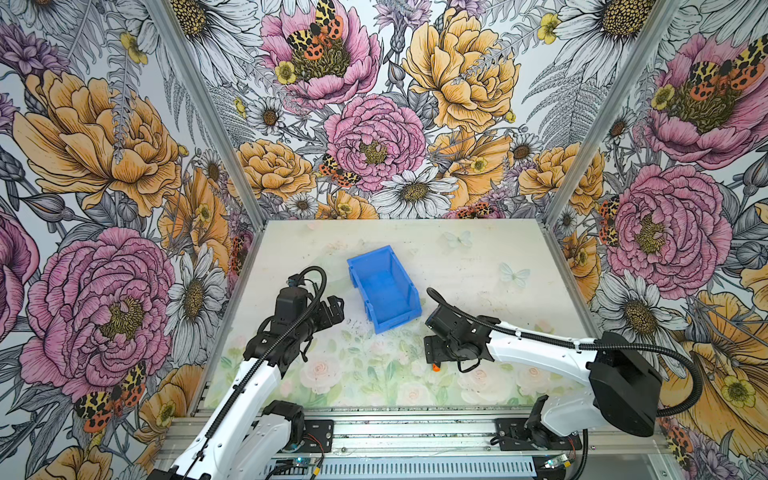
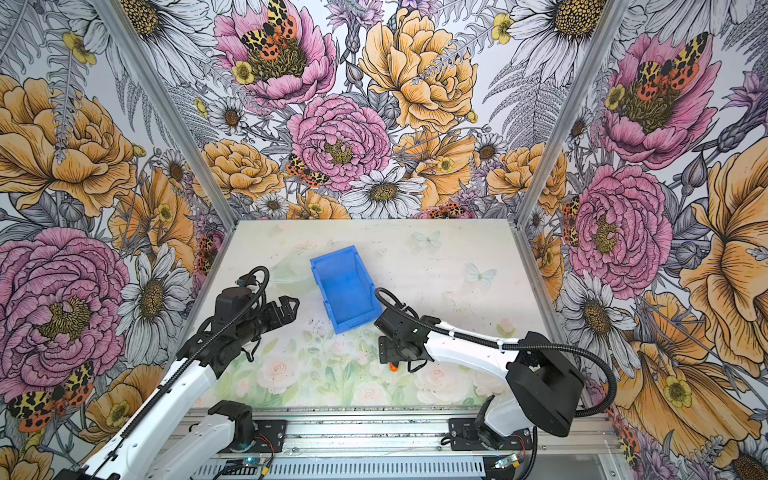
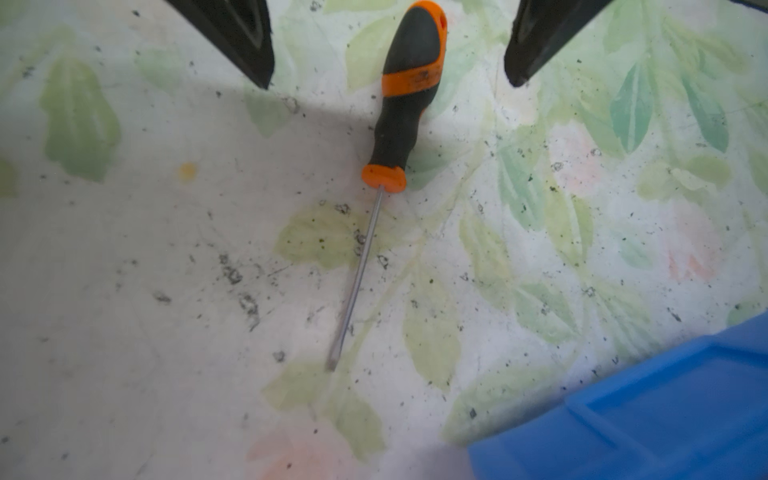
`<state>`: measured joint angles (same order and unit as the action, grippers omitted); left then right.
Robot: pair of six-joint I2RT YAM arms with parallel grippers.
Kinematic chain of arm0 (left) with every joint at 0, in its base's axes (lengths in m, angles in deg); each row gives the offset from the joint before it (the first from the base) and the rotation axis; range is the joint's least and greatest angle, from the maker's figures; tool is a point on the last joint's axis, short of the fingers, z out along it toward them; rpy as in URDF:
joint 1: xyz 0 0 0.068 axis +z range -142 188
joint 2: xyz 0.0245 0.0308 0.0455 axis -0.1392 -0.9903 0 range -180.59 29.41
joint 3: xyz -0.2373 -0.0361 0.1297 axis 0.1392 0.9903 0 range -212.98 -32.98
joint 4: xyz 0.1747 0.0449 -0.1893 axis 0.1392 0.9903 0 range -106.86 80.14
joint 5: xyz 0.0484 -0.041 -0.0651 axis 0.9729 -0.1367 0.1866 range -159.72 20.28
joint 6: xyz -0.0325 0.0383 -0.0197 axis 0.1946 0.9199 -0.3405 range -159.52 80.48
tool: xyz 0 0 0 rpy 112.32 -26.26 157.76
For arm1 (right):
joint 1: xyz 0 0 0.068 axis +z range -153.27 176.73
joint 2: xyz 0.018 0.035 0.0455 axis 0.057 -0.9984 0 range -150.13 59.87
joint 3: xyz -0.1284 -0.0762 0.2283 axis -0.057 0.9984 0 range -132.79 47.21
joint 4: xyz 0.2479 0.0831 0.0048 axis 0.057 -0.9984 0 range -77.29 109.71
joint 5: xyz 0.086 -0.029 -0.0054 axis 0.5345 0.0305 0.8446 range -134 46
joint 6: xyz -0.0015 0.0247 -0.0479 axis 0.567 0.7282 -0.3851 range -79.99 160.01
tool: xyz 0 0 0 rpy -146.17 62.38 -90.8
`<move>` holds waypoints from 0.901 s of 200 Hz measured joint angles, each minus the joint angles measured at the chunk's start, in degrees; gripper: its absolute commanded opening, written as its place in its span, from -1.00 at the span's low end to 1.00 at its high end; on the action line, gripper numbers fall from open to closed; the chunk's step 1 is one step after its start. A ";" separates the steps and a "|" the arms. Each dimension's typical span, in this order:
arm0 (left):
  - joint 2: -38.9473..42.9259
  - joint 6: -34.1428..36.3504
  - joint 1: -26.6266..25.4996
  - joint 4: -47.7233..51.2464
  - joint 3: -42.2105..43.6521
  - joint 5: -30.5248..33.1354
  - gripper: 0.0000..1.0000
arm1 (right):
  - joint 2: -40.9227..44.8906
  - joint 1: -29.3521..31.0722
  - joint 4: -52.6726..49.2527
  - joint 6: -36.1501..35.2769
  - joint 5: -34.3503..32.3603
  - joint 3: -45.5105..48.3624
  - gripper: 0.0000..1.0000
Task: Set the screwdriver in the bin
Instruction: 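Close the right gripper on the screwdriver's orange-and-black handle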
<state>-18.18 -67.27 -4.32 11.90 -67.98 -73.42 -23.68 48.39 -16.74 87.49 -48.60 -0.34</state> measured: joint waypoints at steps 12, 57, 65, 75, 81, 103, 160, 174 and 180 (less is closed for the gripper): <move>0.15 0.00 0.00 0.00 0.00 0.02 0.97 | -1.11 0.55 -0.02 -0.59 0.13 0.00 0.66; 1.27 0.00 0.00 0.22 0.04 0.13 0.97 | -3.54 1.68 0.02 -1.84 0.39 0.00 0.24; 1.27 0.00 0.00 0.22 0.11 0.20 0.97 | -3.74 1.68 0.04 -1.90 0.44 0.00 0.18; 1.27 0.00 0.00 0.24 0.15 0.22 0.97 | -4.02 1.68 0.09 -2.34 0.37 0.00 0.08; 1.36 0.00 0.00 0.24 0.20 0.26 0.97 | -4.26 1.68 0.09 -2.38 0.39 0.02 0.05; 1.73 0.00 0.00 0.42 0.22 0.76 0.97 | -4.61 1.68 0.48 -2.51 0.39 0.15 -0.03; 2.23 0.00 0.00 0.44 0.66 1.97 0.97 | -4.59 1.68 2.16 -2.34 0.09 2.08 -0.37; 2.23 0.02 -0.09 0.57 0.92 2.19 0.97 | -4.59 1.68 2.51 -2.36 -0.09 2.21 -0.48; 2.23 0.02 -0.17 0.61 0.94 2.32 0.97 | -4.52 1.68 2.67 -2.21 -0.20 2.32 -0.53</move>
<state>-15.95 -67.25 -4.49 12.51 -67.04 -71.11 -28.20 50.07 -14.07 85.29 -48.80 1.97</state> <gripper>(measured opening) 0.986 0.282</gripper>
